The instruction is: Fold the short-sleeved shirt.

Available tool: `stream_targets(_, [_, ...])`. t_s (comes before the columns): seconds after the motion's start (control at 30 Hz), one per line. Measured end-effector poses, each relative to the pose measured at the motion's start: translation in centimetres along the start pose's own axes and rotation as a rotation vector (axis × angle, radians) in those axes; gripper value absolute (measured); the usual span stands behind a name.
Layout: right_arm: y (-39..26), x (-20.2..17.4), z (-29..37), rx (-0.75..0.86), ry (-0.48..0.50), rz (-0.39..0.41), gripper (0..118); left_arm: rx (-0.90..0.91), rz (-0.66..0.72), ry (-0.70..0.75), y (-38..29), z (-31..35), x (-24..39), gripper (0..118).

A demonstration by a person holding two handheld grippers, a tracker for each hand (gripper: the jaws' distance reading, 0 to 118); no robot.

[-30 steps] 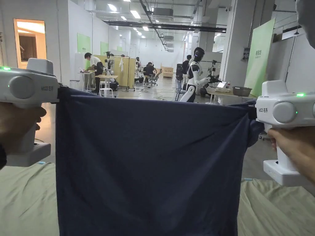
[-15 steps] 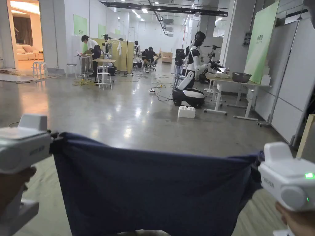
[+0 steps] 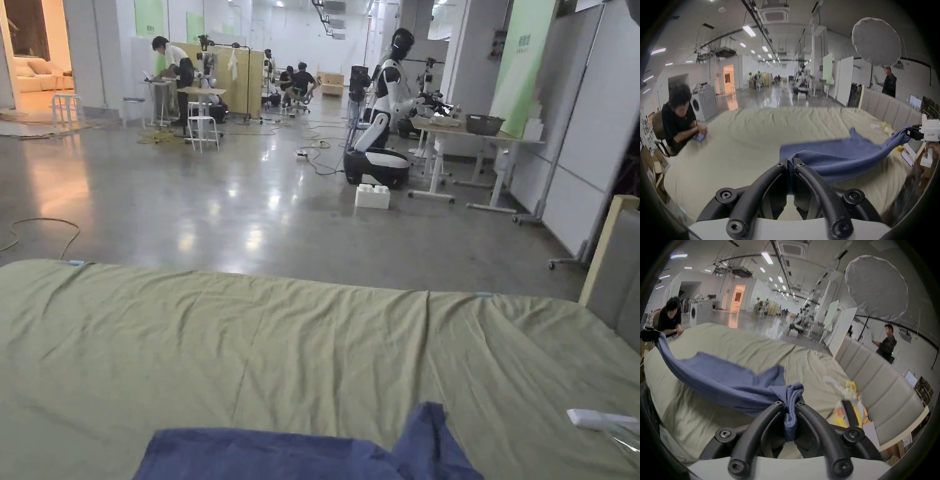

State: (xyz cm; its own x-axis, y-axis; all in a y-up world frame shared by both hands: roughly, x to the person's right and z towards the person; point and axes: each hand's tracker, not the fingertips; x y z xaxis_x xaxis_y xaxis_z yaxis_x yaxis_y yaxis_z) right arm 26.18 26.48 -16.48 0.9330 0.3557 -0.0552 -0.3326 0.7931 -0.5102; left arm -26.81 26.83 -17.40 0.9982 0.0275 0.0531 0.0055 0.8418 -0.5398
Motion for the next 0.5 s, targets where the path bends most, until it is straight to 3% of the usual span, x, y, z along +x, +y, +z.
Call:
stream_targets(0.23, [-7.6,-2.6,-0.5,-0.204,0.087,-0.020,7,-0.264,-0.070,0.021,-8.4,-2.2,-1.1,6])
stream_targets(0.4, [-9.9,-3.9,-1.5,-0.272,0.102,-0.004,12,-0.326,-0.077,0.057,-10.1,-3.4,0.9,6])
stream_targets(0.43, [-9.9,-4.0,-1.5,-0.283,0.095,-0.014,18,-0.338,-0.091,0.061,-10.0,-3.7,1.1,6])
stream_targets(0.5, [-10.0,-3.7,-1.2,-0.280,0.079,-0.046,47,-0.336,-0.107,0.073,-9.8,-3.9,1.2,7])
